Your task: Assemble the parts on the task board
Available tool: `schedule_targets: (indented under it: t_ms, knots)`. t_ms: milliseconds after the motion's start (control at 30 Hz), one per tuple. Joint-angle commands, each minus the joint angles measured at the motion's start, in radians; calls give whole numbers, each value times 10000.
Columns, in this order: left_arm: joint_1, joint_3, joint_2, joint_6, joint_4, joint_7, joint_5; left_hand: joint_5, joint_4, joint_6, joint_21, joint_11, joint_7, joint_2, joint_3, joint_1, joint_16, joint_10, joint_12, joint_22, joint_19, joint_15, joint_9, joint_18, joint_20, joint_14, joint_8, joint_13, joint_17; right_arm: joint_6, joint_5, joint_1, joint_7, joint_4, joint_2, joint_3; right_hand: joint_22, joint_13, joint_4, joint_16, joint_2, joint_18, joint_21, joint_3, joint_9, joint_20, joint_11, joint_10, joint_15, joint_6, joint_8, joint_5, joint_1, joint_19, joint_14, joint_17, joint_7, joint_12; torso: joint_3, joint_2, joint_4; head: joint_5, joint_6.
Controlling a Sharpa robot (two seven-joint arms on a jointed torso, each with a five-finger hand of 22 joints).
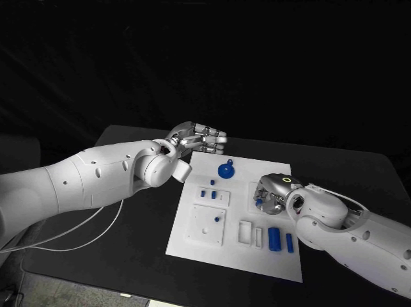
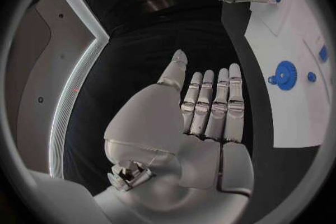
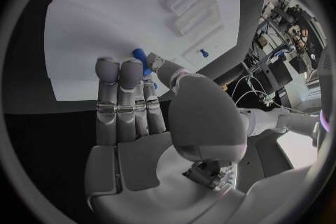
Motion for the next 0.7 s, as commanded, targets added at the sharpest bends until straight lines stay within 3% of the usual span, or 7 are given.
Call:
schedule_targets:
  t_ms: [33,233,467,567,700]
  knots:
    - [6,6,25,153,13,73,-25,-13,7,-18,47,-8,4,66,74,-35,-5,-23,-1,-8,-6,-34,-9,-11,41,-4,-13,-1,-5,-262,-330,-17,-145,5,42,-22,64,37,-176,27,250,-50,90,94,48,-119,-230,368,-101,193,-28,-56,-48,421,10,30,-23,16,2,4,5,1,-24]
    - [5,6,31,157,9,68,-26,-13,7,-18,47,-8,4,66,74,-35,-5,-23,-1,-8,-6,-34,-9,-11,41,-4,-13,-1,-5,-410,-481,-25,-283,16,17,-41,179,41,-466,-8,316,-113,137,326,44,-182,-247,451,-135,279,-31,-51,-244,414,13,73,-48,19,2,-2,-5,5,-25]
    - [4,6,34,162,-13,71,-26,-13,7,-18,47,-8,4,66,74,-35,-5,-23,-1,-8,-6,-34,-9,-11,41,-4,-13,-1,-5,-687,-494,-42,-258,301,-154,-13,236,41,-546,-17,322,-111,152,381,45,-192,-254,474,-143,304,-32,-47,-287,421,28,104,-58,21,11,1,3,26,-31]
    - [4,6,38,159,-42,72,-26,-13,7,-18,47,-8,4,66,74,-35,-5,-23,-1,-8,-6,-34,-9,-11,41,-4,-13,-1,-5,-785,-425,-44,-232,560,-303,95,281,41,-563,-22,310,-113,185,435,47,-191,-260,499,-146,329,-28,-47,-325,425,30,127,-65,21,8,-7,4,33,-32]
    - [4,6,36,157,-68,74,-26,-13,7,-18,47,-8,4,66,74,-35,-5,-23,-1,-8,-6,-34,-9,-11,41,-4,-13,-1,-5,-956,-330,-45,-175,995,-497,367,330,39,-569,-19,308,-100,231,453,49,-204,-269,529,-154,352,-31,-47,-329,426,40,151,-74,18,-2,-4,-18,43,-23]
